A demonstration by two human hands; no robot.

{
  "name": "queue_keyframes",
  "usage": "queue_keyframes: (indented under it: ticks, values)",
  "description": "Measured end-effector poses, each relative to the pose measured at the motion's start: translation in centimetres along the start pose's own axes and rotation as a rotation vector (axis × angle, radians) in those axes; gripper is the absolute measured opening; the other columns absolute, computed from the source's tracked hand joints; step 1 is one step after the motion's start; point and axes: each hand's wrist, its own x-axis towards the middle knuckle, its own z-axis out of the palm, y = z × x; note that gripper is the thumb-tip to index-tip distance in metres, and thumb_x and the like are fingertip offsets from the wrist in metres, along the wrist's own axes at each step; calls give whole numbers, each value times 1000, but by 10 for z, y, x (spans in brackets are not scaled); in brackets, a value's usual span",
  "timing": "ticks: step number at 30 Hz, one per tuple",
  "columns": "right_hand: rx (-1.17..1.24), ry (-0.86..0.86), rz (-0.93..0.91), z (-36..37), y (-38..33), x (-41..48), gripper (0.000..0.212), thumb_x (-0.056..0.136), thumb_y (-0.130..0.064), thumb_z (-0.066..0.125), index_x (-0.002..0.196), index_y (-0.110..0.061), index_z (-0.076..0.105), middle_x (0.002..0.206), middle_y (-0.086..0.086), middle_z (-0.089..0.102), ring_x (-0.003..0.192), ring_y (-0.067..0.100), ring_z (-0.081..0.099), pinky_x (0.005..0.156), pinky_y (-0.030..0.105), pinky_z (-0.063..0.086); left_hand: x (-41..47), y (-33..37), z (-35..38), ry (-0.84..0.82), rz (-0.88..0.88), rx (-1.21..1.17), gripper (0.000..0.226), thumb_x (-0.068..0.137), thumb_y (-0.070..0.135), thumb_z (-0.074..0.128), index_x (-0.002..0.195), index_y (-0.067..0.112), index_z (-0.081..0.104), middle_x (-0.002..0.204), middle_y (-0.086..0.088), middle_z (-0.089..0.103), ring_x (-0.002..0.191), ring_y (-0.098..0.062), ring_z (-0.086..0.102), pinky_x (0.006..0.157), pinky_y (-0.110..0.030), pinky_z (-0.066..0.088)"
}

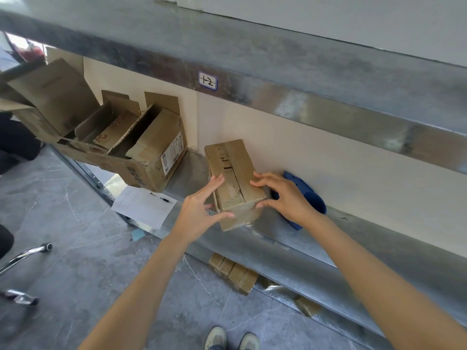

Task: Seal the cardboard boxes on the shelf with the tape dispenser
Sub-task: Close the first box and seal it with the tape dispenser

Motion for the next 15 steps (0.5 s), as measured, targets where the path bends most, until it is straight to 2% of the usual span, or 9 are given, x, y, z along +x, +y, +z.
queue_keyframes:
  ticks: [4,6,8,11,13,15]
  values:
    - [-39,-2,34,-12,11,-2,59,82,1,74,133,-24,59,148,-18,41,135,-2,36,111,8,25,-3,1,6,-31,85,44,89,68,32,88,146,25,47,149,20,44,143,4,31,98,-24,52]
    - [-103,-1,29,-20,16,-2,58,86,2,70,134,-28,58,148,-19,42,135,-2,38,114,14,29,-1,1,6,-37,113,102,86,69,35,89,145,22,50,149,11,48,141,0,37,105,-30,49]
    - [-145,-8,18,-26,18,-3,56,86,-5,72,134,-30,58,146,-20,42,134,-1,39,115,21,29,9,2,1,-27,129,188,87,69,42,88,145,22,51,150,9,49,141,-1,39,116,-31,38]
    - [-139,-17,48,-27,12,-7,56,83,-27,78,135,-32,58,145,-19,42,135,1,38,114,25,27,35,6,-9,-26,130,305,88,70,49,85,146,25,48,157,10,37,149,-3,21,120,-23,15]
    - [-110,11,81,-24,6,-11,55,82,-38,77,134,-33,59,144,-17,44,133,2,39,113,27,29,49,4,-12,-62,109,358,86,71,57,80,145,28,49,159,12,33,152,-5,11,122,-31,10]
    - [-72,81,123,-18,-1,-14,51,85,-44,72,132,-31,60,141,-15,47,130,2,40,112,27,31,52,1,-12,-97,59,394,85,70,68,72,143,31,50,158,12,34,151,-5,13,124,-41,11]
